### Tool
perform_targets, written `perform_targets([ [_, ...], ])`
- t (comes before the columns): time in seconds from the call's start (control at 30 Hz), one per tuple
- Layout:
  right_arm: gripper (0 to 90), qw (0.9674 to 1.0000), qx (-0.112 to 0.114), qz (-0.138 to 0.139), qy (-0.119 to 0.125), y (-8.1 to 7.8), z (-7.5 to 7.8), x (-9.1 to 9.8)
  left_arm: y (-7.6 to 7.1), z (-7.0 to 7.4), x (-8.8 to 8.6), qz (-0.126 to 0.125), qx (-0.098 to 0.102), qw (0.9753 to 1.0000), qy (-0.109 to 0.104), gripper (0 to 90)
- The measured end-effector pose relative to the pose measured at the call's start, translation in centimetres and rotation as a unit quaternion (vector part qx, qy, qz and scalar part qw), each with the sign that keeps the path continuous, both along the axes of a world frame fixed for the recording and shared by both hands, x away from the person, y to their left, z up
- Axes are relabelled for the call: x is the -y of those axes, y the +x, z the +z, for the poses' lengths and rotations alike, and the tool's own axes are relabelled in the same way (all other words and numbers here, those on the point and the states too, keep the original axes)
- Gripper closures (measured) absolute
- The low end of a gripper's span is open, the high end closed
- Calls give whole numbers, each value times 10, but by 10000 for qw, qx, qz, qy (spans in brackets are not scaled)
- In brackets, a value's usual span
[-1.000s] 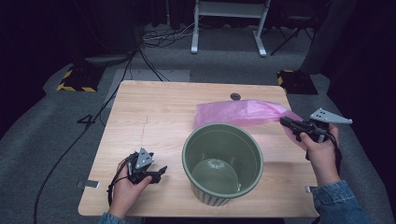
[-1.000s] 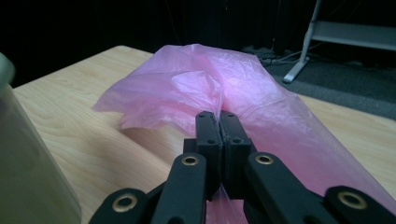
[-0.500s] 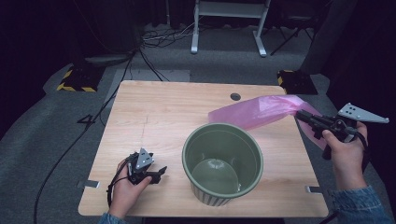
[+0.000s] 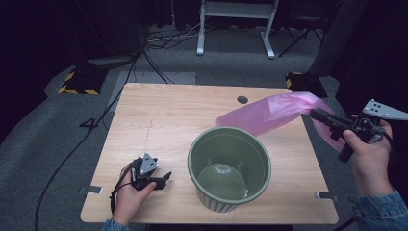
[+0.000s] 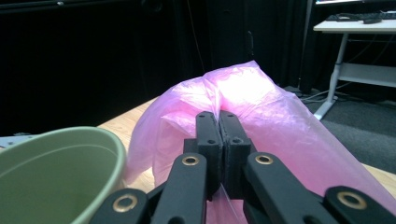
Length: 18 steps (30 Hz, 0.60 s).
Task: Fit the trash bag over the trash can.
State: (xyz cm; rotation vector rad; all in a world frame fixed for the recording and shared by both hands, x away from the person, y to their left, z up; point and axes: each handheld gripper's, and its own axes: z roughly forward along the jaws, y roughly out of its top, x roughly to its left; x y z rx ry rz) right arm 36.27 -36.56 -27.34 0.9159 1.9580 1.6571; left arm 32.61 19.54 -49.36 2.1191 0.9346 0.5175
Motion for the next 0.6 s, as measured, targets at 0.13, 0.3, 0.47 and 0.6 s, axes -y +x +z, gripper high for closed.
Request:
perform_targets([
  [0.13, 889, 9999, 139, 49, 19, -9, 17, 0, 0, 0, -1, 20, 9, 10000, -14, 261],
  [0.3, 889, 9996, 272, 27, -42, -18, 34, 1, 0, 0, -1, 19, -7, 10000, -15, 261],
  [0.47, 889, 9994, 334, 0, -26, -24, 45, 4, 0, 0, -1, 23, -5, 10000, -21, 261],
  [0.6, 889, 9989, 460, -35, -9, -34, 61, 10, 0, 0, -1, 25, -9, 10000, -10, 261],
])
